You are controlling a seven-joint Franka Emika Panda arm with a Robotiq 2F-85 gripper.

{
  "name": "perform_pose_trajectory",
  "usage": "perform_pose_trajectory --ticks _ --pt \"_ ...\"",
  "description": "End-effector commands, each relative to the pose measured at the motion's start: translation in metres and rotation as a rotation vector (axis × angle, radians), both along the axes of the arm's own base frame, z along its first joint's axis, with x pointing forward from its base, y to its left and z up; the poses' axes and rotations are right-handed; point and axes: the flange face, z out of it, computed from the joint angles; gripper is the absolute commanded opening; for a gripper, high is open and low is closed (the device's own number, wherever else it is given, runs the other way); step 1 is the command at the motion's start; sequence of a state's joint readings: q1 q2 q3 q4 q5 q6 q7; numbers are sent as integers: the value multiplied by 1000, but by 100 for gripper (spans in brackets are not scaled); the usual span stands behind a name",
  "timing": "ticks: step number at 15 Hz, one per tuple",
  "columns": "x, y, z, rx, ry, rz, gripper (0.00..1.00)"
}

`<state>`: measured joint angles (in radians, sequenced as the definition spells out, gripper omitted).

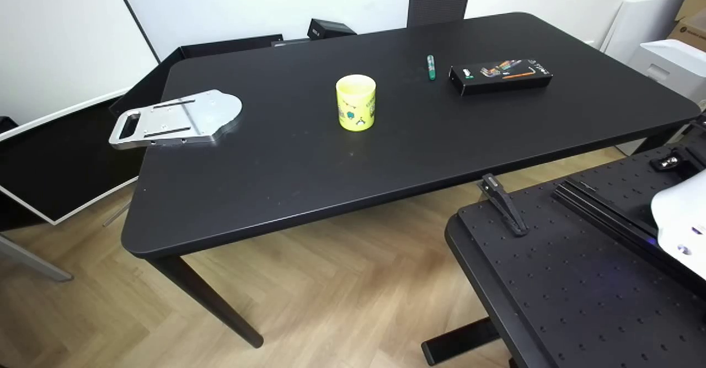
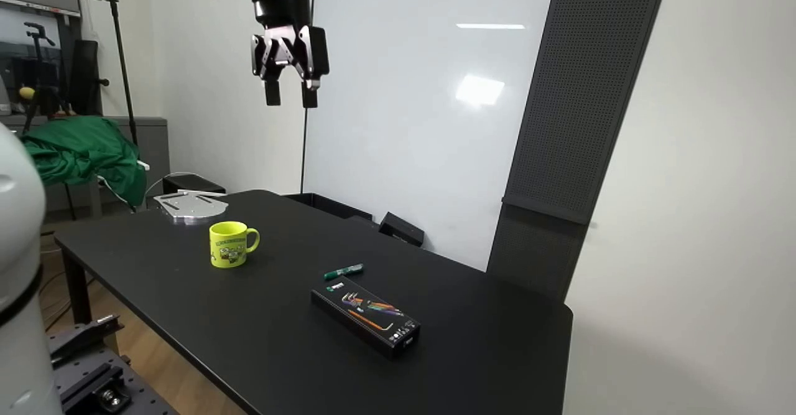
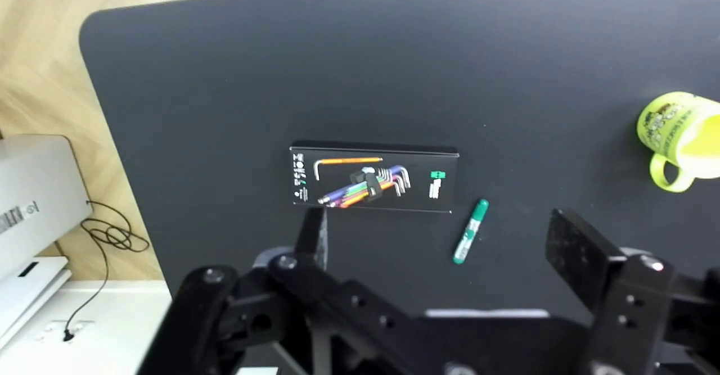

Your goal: Put the marker in the green cup

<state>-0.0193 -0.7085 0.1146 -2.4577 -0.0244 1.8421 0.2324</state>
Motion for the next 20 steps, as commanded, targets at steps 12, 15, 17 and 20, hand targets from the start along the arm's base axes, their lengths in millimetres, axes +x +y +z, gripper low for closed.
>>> perform_pose_trajectory --ticks 12,15,17,20 --pt "64 -4 -17 12 -54 -30 100" --pt "110 -3 -35 12 -67 -49 100" --pt "140 -1 -46 2 -76 -65 100" --pt "188 3 -58 -22 -108 -136 100"
